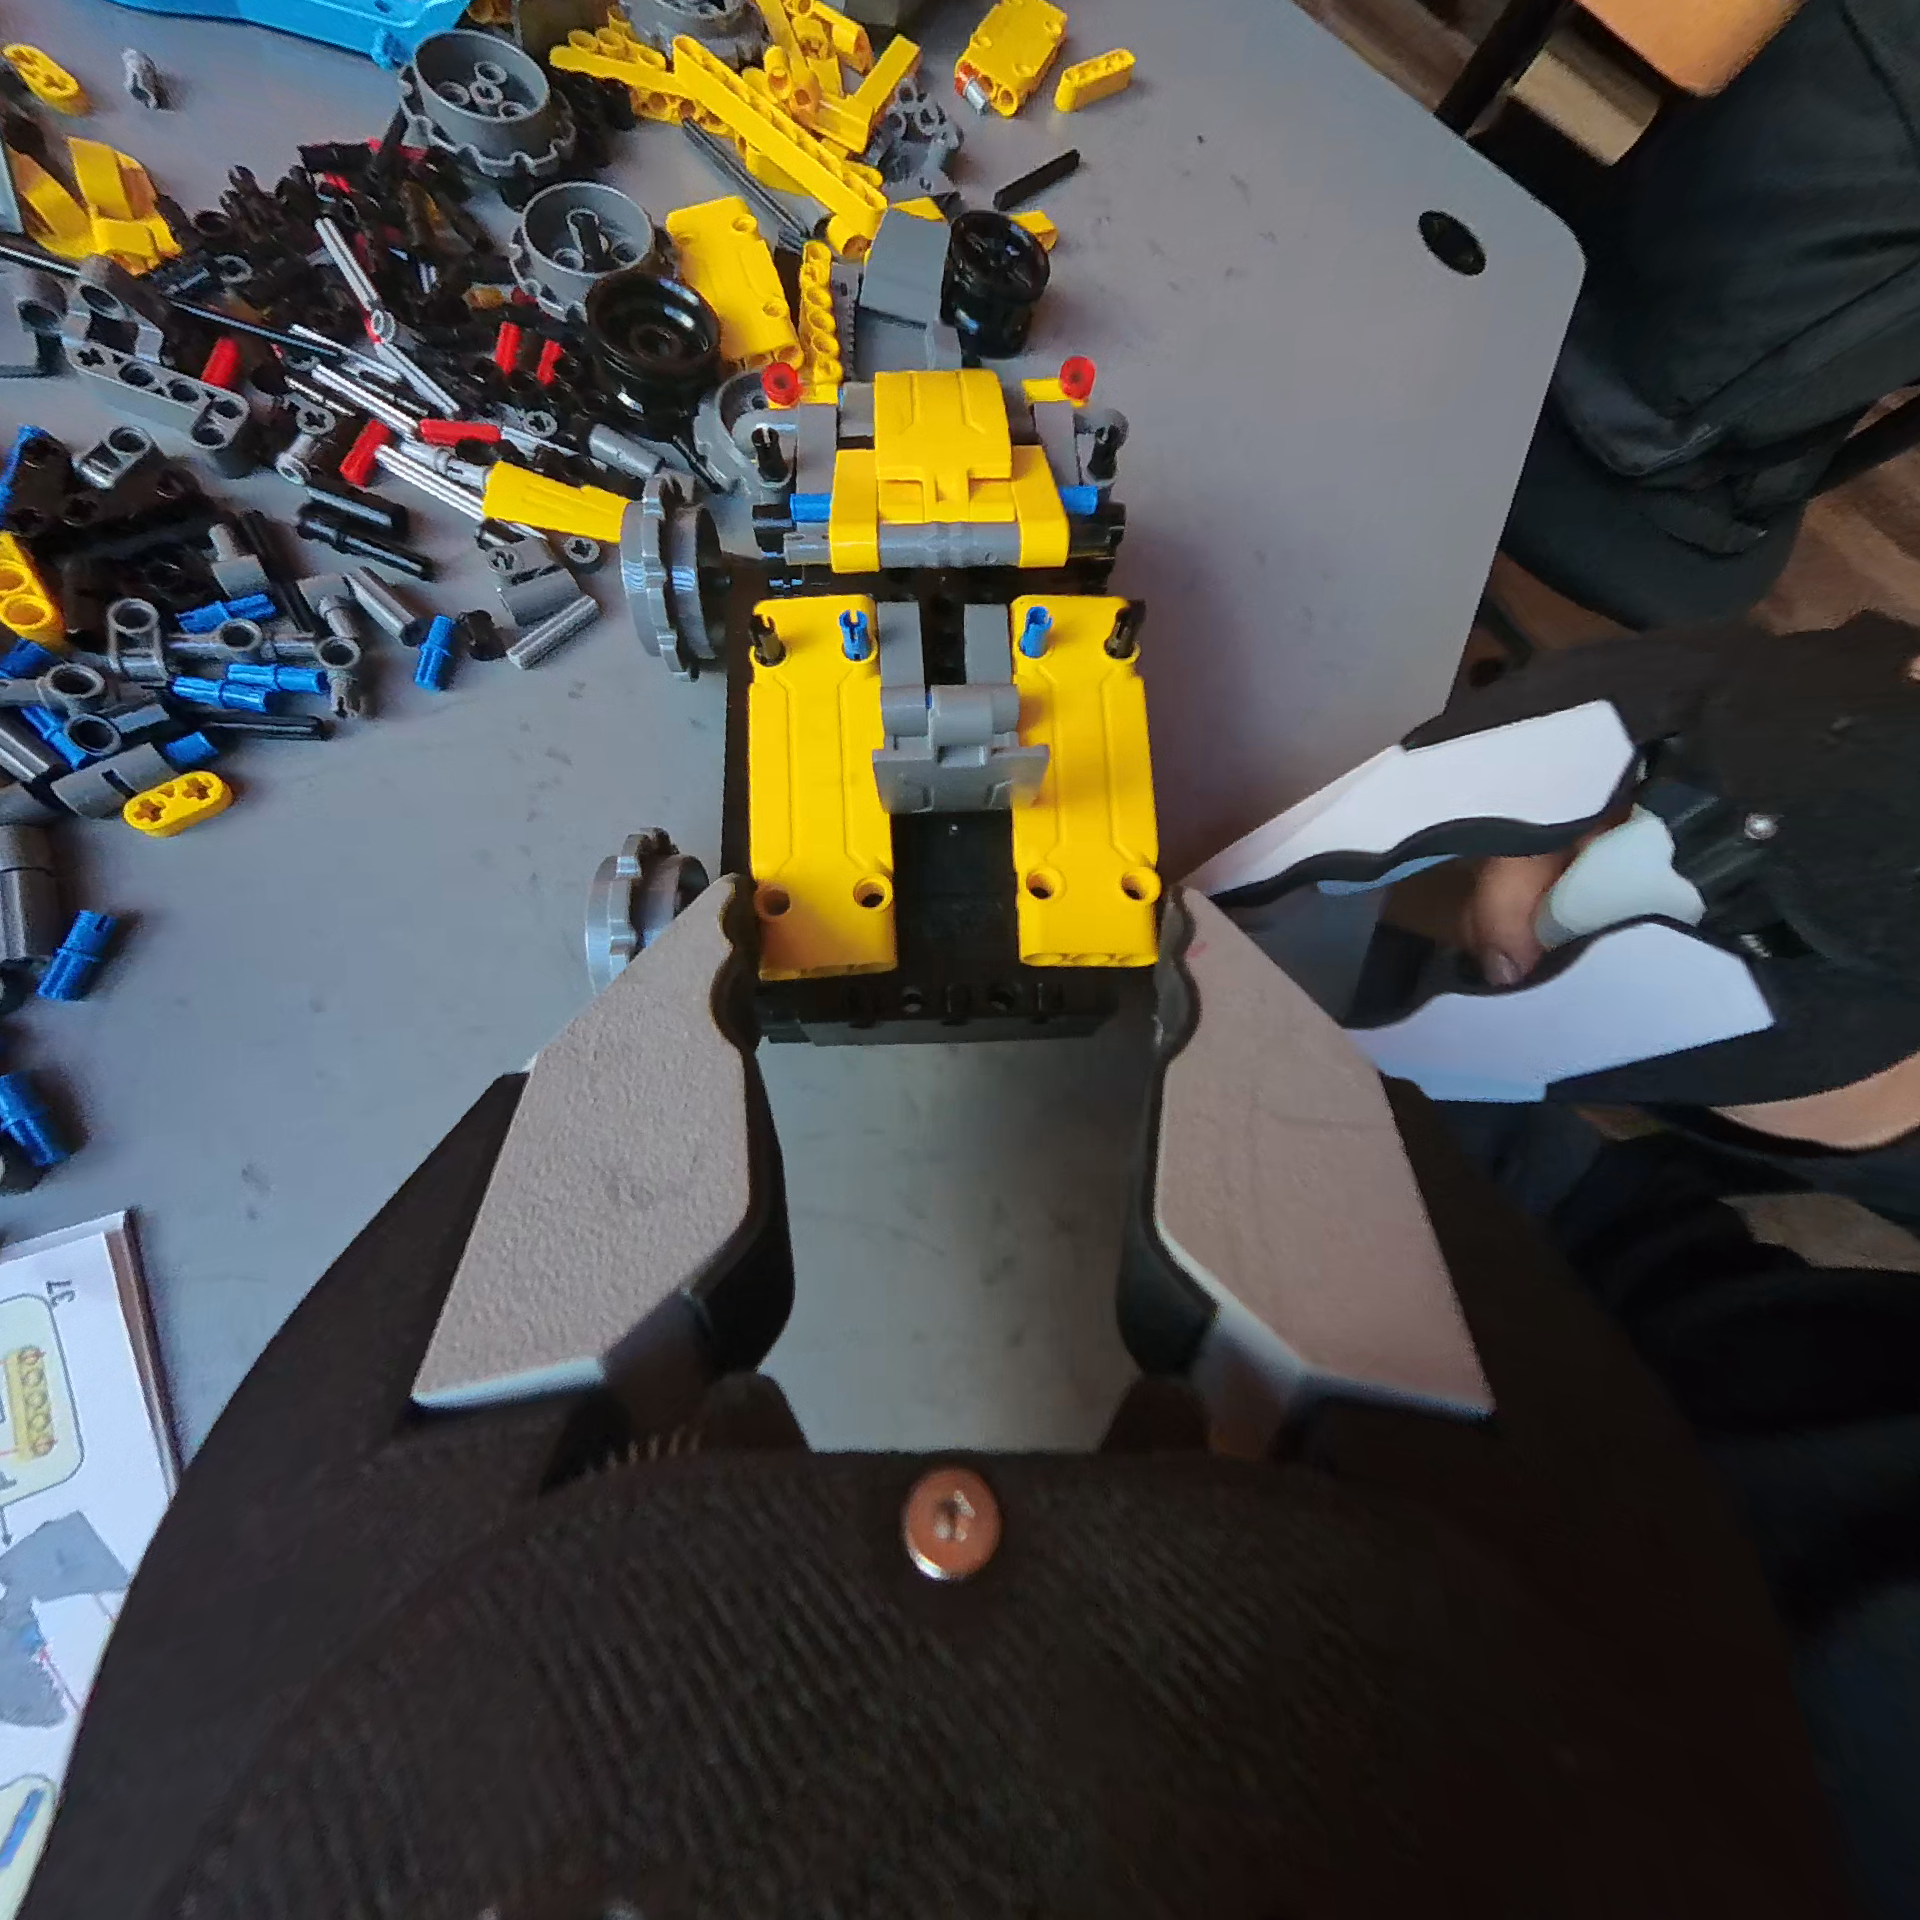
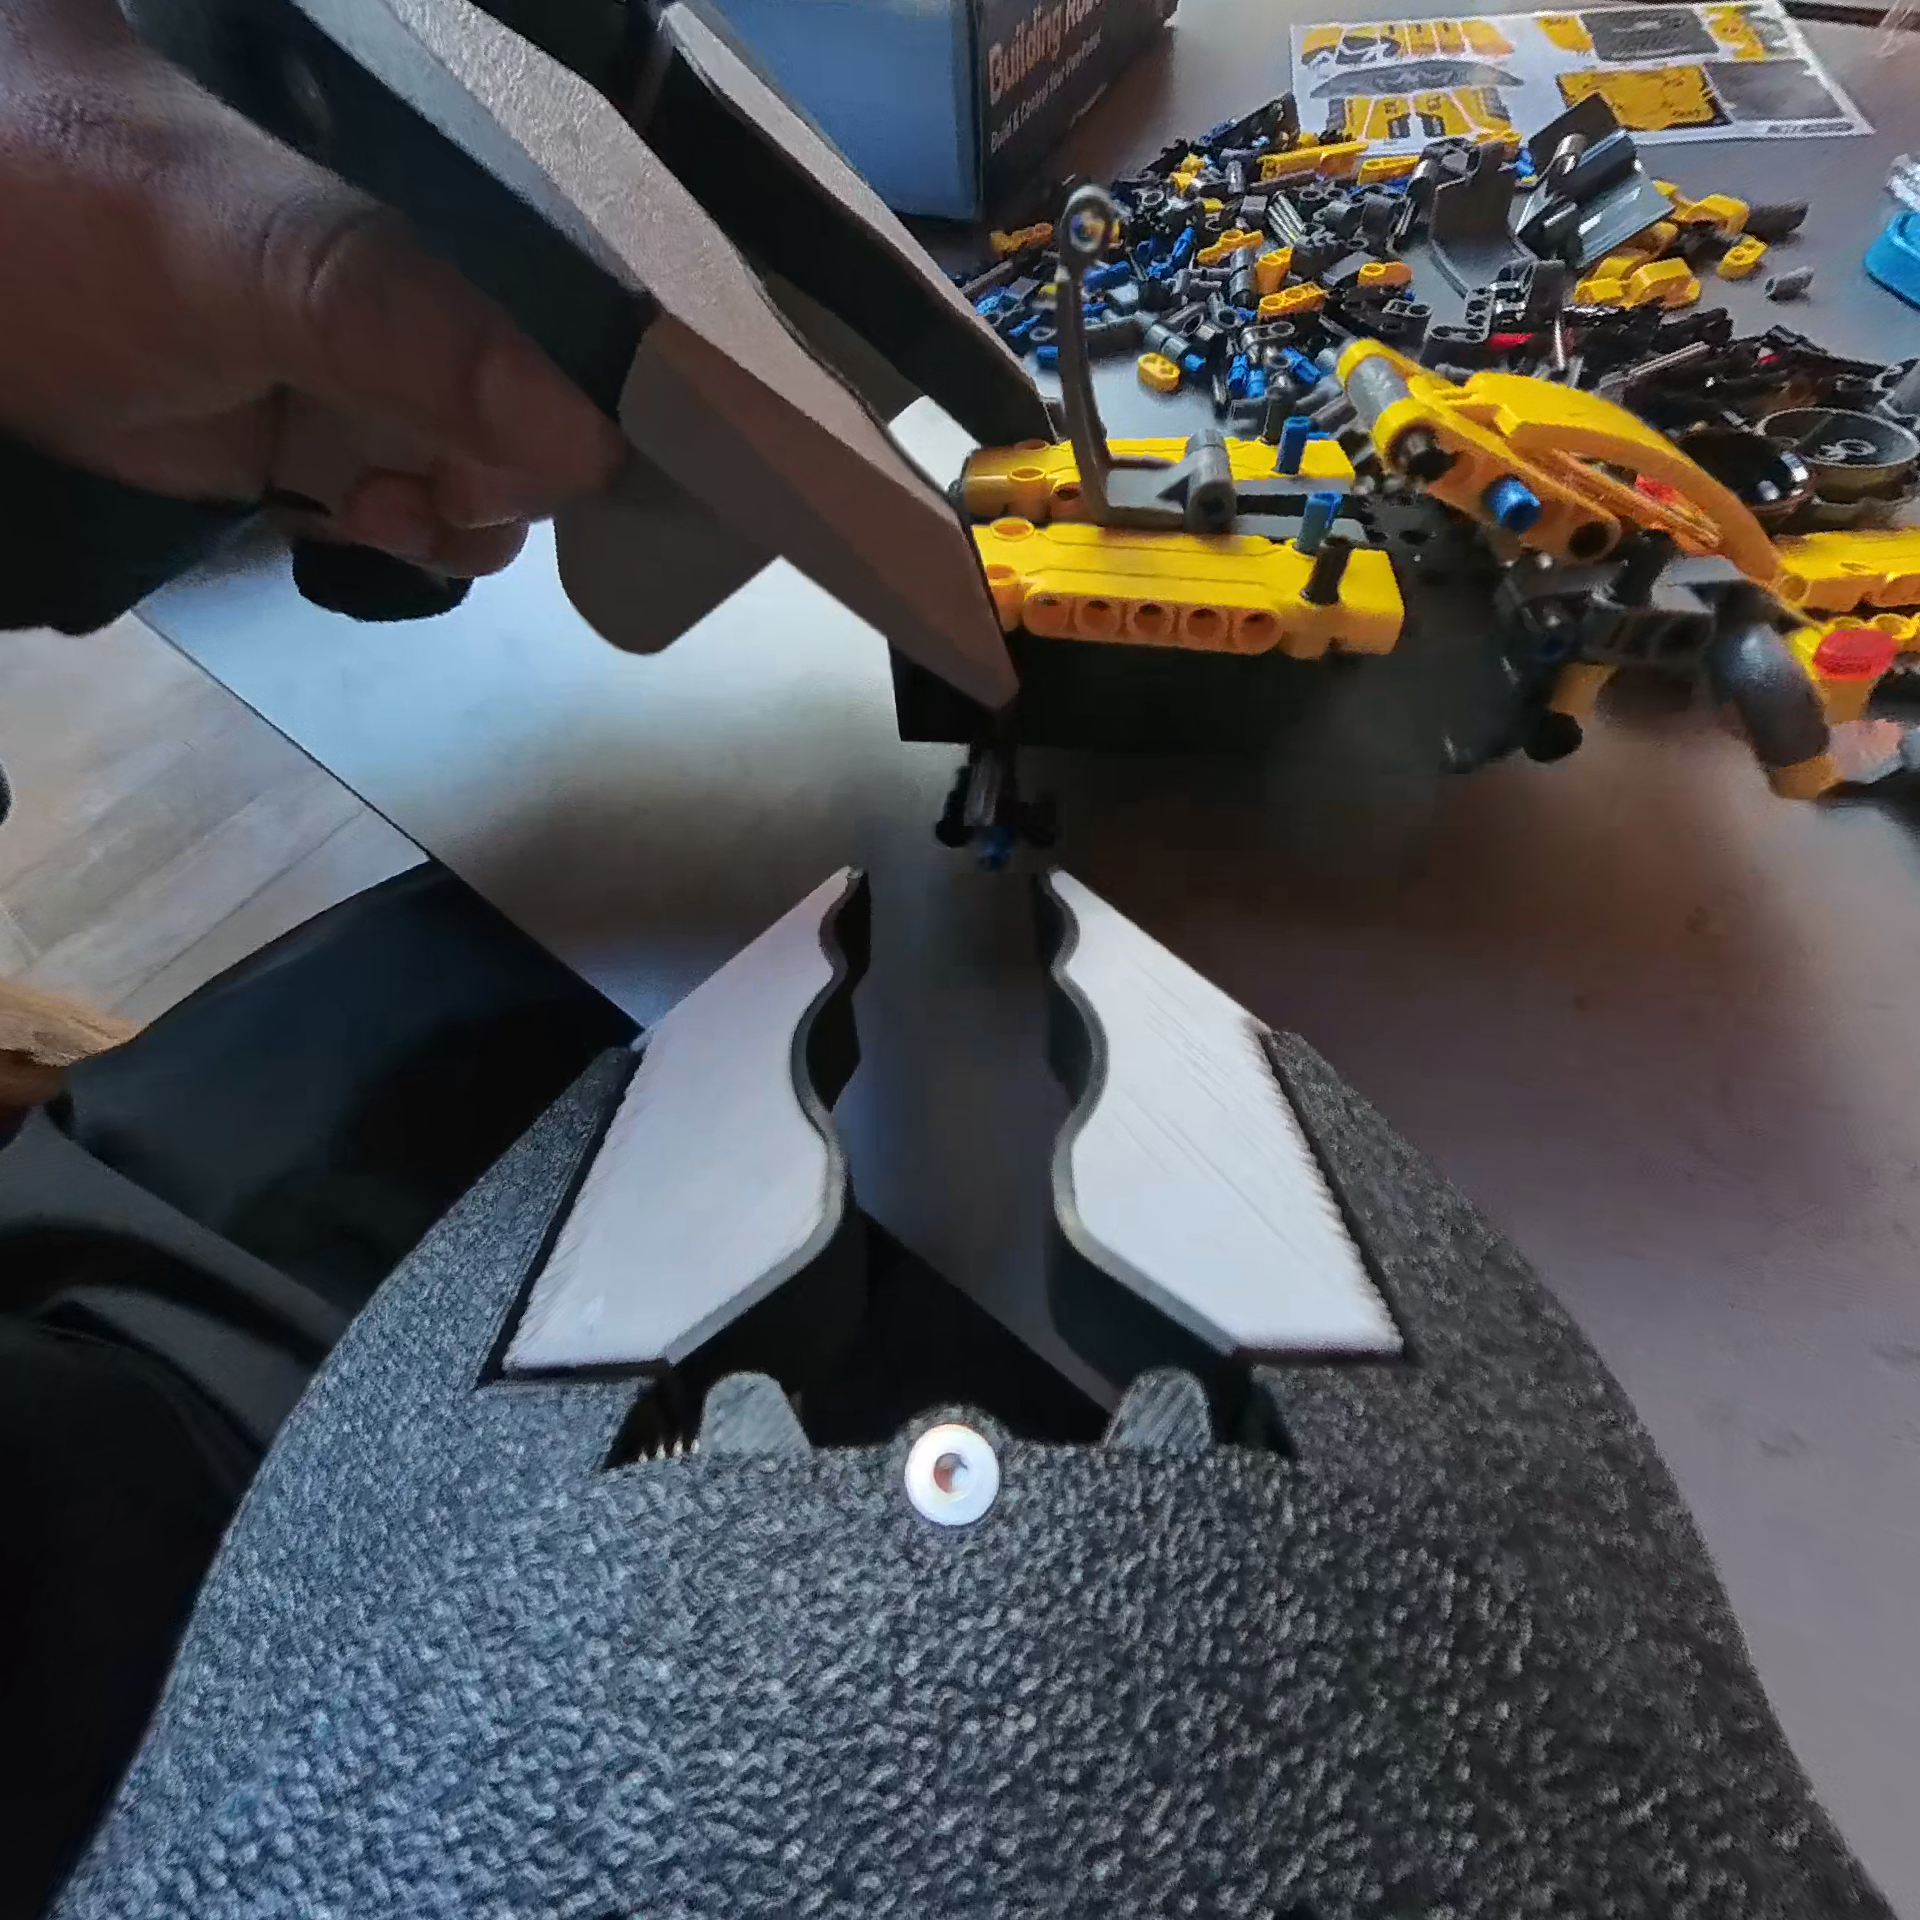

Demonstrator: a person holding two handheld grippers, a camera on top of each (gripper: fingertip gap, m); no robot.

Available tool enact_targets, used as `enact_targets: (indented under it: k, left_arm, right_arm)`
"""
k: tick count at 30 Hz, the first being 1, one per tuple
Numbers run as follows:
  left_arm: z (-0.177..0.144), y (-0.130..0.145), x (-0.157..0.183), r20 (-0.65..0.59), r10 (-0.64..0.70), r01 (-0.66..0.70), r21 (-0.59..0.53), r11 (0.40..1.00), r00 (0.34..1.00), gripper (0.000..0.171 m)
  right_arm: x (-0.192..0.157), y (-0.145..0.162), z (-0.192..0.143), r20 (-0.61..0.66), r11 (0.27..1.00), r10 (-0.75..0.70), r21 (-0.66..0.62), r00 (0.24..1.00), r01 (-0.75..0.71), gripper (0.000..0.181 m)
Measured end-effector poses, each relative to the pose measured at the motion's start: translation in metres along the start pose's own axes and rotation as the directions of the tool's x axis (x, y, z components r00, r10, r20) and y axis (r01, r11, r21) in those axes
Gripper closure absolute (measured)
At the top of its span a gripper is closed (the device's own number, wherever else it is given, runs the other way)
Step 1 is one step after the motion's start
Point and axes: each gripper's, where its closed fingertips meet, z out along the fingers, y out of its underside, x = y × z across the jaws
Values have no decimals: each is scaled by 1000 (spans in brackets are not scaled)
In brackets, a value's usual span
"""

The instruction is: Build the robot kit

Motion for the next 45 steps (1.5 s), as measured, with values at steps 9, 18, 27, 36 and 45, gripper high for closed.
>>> enact_targets:
  k: [9,18,27,36,45]
  left_arm:
    - [-12,-8,-6,-165,-144,157,69,985,976,98]
    - [-17,-8,-8,-193,-127,155,134,979,973,97]
    - [5,4,-22,100,300,-306,59,950,949,97]
    - [-28,-11,-18,102,192,-208,191,959,976,93]
    - [-101,40,39,11,67,-67,323,944,998,88]
  right_arm:
    - [7,-3,-15,44,998,-50,28,998,48,142]
    - [6,1,-16,76,992,-106,81,991,100,141]
    - [32,-2,-22,52,990,-44,135,998,37,142]
    - [39,0,-29,35,987,-53,154,998,47,141]
    - [76,-22,-65,46,926,99,361,994,-109,133]
